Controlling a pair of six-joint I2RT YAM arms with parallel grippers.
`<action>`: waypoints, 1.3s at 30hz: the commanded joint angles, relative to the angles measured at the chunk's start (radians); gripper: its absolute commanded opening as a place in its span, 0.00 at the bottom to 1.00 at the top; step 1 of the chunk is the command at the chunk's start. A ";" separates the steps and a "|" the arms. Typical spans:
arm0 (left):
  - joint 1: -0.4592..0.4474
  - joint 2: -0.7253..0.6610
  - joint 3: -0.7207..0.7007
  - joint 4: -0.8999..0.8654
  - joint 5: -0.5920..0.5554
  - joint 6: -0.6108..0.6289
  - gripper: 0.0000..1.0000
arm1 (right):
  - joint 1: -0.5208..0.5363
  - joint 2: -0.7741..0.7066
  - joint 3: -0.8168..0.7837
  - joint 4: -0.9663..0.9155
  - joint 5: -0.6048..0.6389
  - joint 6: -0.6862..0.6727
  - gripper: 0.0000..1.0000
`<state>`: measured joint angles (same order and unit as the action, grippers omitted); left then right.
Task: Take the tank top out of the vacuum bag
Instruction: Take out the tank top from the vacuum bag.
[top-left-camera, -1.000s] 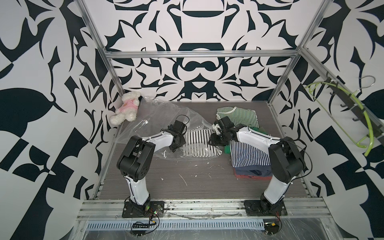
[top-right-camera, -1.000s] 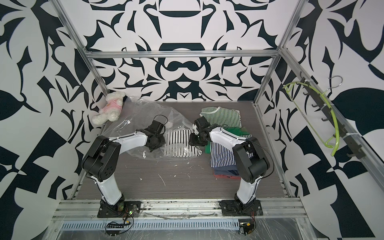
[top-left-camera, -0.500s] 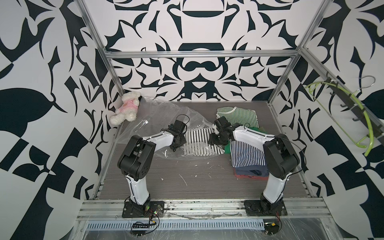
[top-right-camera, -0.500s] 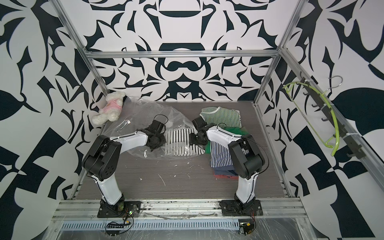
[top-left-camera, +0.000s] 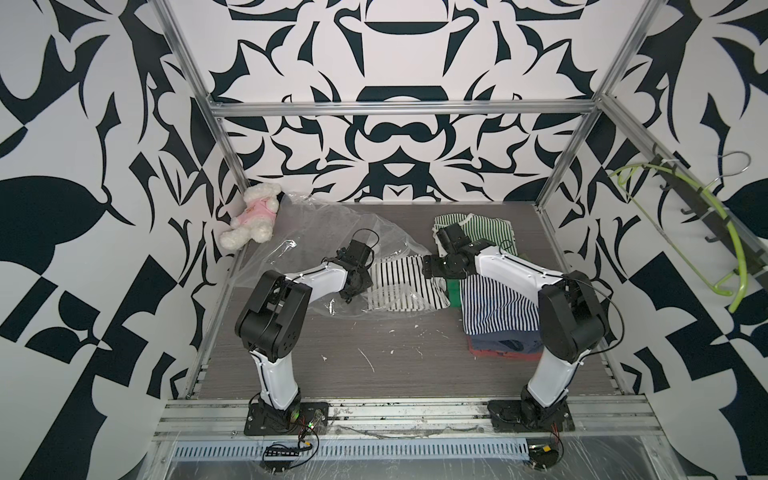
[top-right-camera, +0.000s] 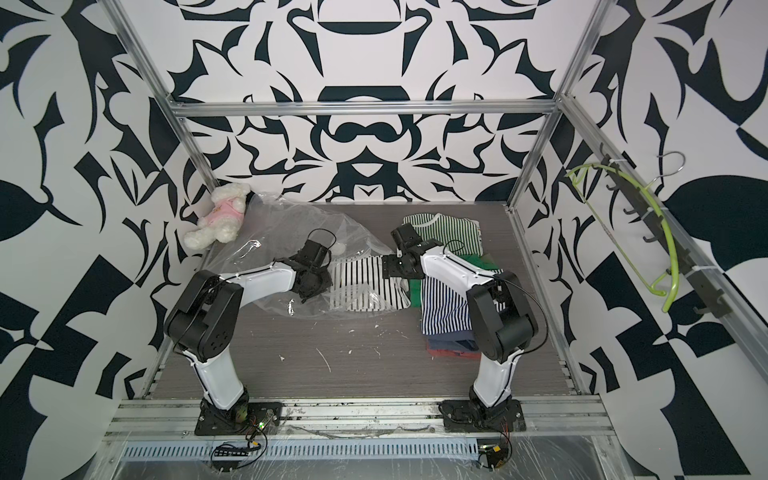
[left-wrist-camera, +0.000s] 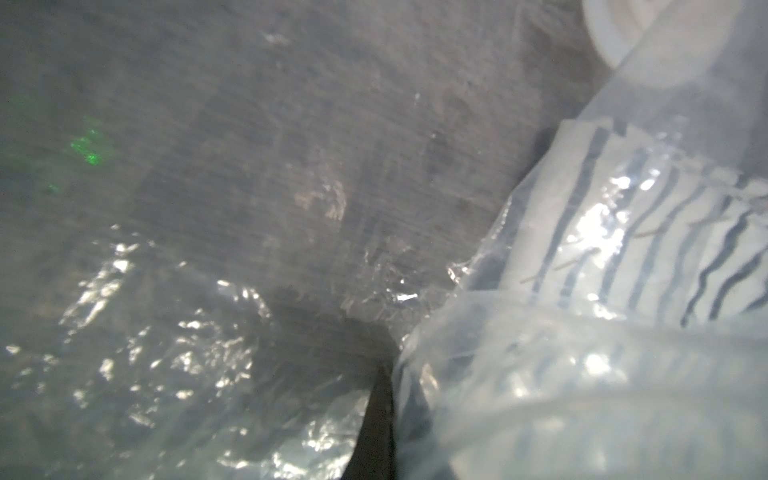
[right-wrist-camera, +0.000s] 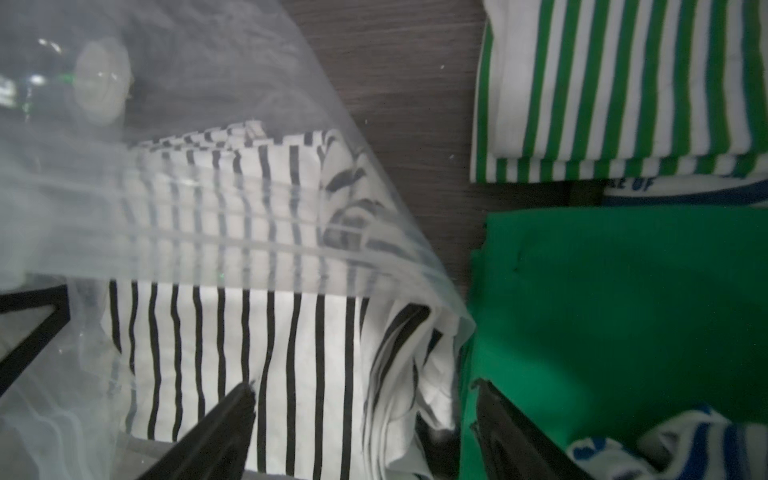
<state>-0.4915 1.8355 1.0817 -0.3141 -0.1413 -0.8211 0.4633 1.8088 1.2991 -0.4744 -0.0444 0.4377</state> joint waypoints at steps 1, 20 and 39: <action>-0.001 0.078 -0.046 -0.099 0.026 0.002 0.00 | -0.003 0.023 0.035 -0.013 -0.021 -0.014 0.85; -0.001 0.084 -0.033 -0.103 0.030 0.004 0.00 | 0.004 0.060 0.025 0.033 -0.168 -0.025 0.35; -0.001 0.088 -0.026 -0.105 0.029 0.004 0.00 | -0.029 0.184 0.041 0.123 -0.201 -0.059 0.33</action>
<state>-0.4915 1.8420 1.0912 -0.3168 -0.1390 -0.8200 0.4294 1.9900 1.3224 -0.3893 -0.1864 0.4026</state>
